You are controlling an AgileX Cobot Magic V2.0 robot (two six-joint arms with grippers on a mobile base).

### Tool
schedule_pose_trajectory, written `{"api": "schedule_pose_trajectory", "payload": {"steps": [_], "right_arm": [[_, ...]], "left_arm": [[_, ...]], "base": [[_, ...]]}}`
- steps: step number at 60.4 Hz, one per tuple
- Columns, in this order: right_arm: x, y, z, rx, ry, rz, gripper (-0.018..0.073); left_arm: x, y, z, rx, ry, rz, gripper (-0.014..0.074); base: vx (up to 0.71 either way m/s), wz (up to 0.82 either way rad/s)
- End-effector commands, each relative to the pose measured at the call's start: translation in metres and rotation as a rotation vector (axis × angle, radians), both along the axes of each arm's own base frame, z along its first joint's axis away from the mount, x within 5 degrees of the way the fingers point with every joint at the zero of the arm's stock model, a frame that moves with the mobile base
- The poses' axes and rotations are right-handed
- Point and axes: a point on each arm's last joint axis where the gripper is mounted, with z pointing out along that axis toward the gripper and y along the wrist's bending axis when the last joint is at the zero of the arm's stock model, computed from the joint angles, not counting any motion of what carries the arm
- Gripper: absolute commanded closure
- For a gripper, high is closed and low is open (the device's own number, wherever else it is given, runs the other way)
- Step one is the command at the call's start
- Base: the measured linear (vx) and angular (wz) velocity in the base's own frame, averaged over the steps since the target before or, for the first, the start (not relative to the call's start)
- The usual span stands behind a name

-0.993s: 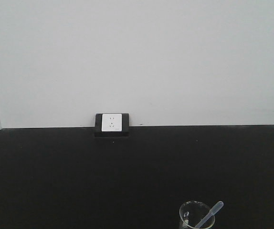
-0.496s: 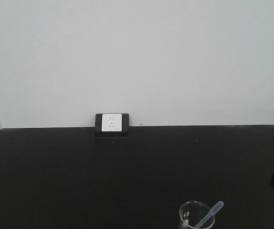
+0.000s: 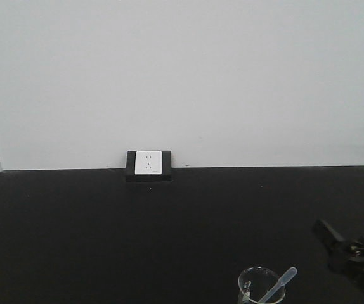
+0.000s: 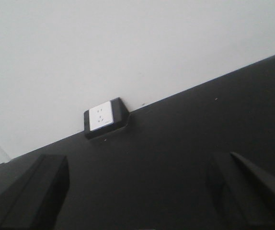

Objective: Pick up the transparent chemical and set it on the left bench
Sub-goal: 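Close the right gripper on the dropper bulb above the beaker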

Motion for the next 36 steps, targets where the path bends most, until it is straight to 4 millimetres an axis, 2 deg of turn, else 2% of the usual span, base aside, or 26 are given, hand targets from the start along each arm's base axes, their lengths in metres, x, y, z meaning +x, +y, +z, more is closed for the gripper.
{"api": "schedule_pose_trajectory", "payload": {"steps": [1,8,19,36], "right_arm": [[0.016,0.009,0.004,0.057,-0.118,0.083,-0.0033],[0.028,0.014,-0.018,0.068,-0.091,0.123,-0.0027],[0.037,0.020,-0.041,0.091,-0.067,0.179,-0.0027],[0.045,0.022,-0.065,0.126,-0.048,0.198,-0.0027]], "left_arm": [[-0.001,0.000,0.003,-0.014,-0.081,-0.001,0.0600],[-0.001,0.000,0.003,-0.014,-0.081,-0.001,0.0600],[-0.001,0.000,0.003,-0.014,-0.081,-0.001,0.0600],[-0.001,0.000,0.003,-0.014,-0.081,-0.001,0.0600]], "base": [[0.00,0.00],[0.00,0.00],[0.00,0.00],[0.00,0.00]]}}
